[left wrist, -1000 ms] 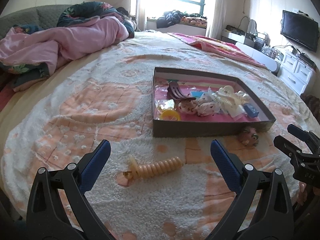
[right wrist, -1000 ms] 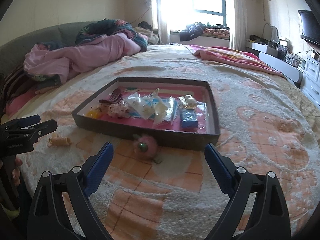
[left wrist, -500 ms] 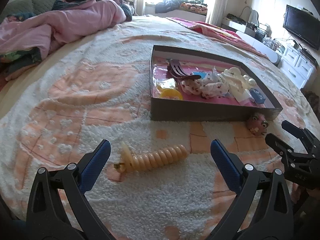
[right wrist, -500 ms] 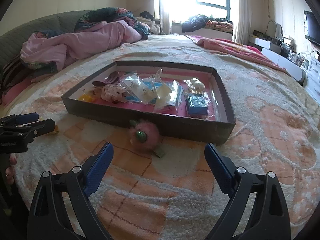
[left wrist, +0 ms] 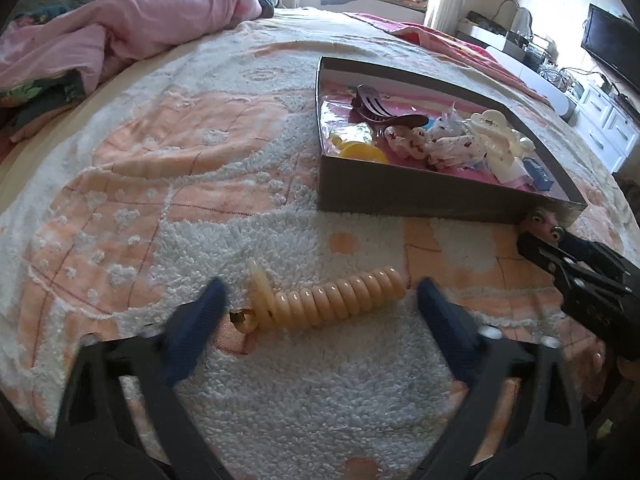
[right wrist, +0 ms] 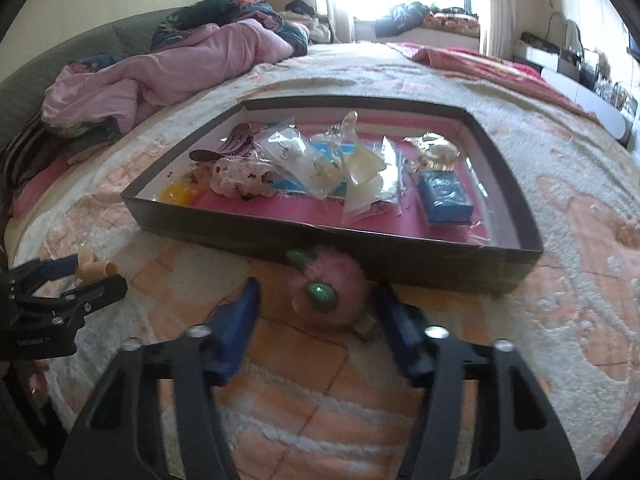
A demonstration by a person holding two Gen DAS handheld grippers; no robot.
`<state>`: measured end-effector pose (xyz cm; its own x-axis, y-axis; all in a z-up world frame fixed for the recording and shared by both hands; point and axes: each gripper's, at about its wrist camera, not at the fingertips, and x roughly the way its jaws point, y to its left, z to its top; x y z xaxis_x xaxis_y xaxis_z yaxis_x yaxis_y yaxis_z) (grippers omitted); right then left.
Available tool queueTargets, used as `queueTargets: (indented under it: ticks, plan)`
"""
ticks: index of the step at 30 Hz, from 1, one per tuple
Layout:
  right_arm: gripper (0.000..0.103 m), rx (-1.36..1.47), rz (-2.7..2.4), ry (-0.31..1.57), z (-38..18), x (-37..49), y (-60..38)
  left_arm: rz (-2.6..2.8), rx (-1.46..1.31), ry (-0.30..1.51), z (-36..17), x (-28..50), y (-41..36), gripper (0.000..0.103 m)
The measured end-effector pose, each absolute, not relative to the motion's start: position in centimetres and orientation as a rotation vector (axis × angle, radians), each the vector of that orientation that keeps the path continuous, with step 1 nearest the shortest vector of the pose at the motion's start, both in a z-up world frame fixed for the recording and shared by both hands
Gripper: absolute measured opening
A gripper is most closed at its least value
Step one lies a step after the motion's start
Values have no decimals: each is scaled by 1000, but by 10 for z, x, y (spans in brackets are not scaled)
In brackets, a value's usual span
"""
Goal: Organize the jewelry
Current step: 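Grasp the orange spiral tie with left tool while right tool grasps pink pom-pom tie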
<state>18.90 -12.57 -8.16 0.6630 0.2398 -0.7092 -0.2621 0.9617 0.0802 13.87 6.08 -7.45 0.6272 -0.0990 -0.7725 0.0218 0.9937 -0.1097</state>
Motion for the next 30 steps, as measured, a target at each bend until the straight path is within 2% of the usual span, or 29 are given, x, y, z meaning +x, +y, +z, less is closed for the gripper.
queueTargets:
  ticks: [2,30]
  plan:
    - [35,-20,279,807,-83,192,-127,-68,-86,894,-74,139,60,68]
    - [33,-15,246,676,-35,151,-173,-235,-83,790,-33,138,14,66]
